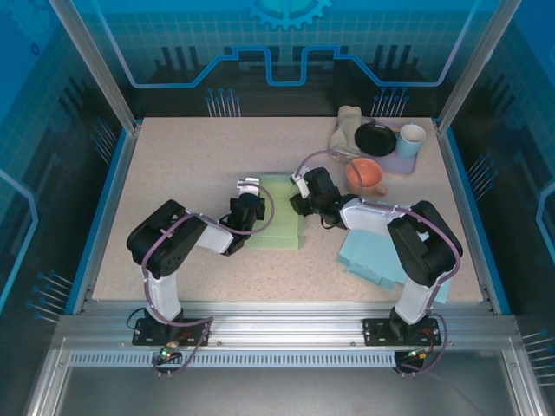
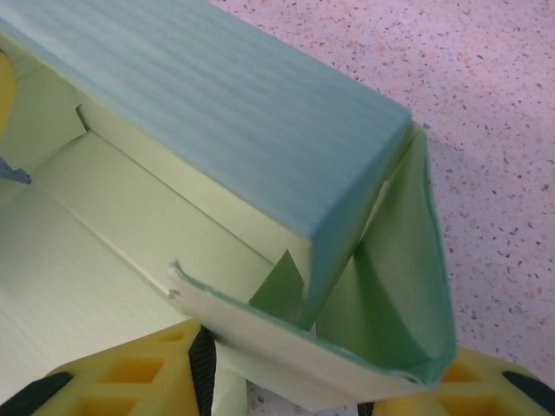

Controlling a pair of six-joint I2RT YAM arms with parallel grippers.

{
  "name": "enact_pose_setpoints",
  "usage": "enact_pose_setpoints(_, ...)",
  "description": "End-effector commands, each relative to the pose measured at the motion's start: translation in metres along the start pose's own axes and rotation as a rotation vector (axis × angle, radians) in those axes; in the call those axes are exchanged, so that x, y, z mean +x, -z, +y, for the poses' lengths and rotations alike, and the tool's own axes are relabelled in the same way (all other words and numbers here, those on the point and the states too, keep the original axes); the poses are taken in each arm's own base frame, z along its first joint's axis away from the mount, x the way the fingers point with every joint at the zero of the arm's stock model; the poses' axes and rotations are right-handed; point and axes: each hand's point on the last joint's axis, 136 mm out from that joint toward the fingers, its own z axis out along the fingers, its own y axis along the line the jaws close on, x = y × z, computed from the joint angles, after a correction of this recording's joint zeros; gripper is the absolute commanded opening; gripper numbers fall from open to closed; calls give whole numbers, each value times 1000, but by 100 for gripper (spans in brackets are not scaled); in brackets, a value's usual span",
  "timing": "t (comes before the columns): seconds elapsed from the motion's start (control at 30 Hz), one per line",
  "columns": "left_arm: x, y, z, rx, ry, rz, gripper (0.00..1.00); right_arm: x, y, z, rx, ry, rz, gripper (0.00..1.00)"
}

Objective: Fold the paper box

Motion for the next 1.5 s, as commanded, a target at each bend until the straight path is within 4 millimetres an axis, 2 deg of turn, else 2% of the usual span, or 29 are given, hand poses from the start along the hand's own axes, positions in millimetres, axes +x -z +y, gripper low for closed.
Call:
enact_pose_setpoints(0.0, 14, 2, -2, 19, -49, 57, 7, -19, -3, 30, -113, 21, -98, 45)
enact_pose_setpoints(0.13, 15, 2, -2, 16, -49, 60, 7, -20, 3, 50, -228, 55, -147, 46)
enact_pose_setpoints(0.3, 15, 1, -1, 7, -45, 63, 7, -17, 8, 53, -248, 58, -170, 46)
enact_pose_setpoints(0.4, 14, 2, -1, 7, -46, 63, 7, -22, 15, 62, -304, 68, -210, 48)
enact_pose_setpoints(0.43, 14, 1, -1, 6, -45, 62, 7, -13, 16, 65, -330, 75, -199, 49)
enact_pose_setpoints(0.53, 14, 1, -1, 6, -42, 63, 7, -10, 21, 70, -379, 87, -191, 52)
enact_pose_setpoints(0.93, 14, 2, 0, 7, -43, 64, 7, -6, 32, 45, -400, 66, -202, 58)
enact_pose_setpoints(1.23, 15, 2, 1, 8, -43, 65, 7, -4, 33, -7, -209, -43, -222, 57)
enact_pose_setpoints(1.47, 14, 1, 0, 10, -42, 64, 7, -1, 37, -32, -106, -92, -235, 57)
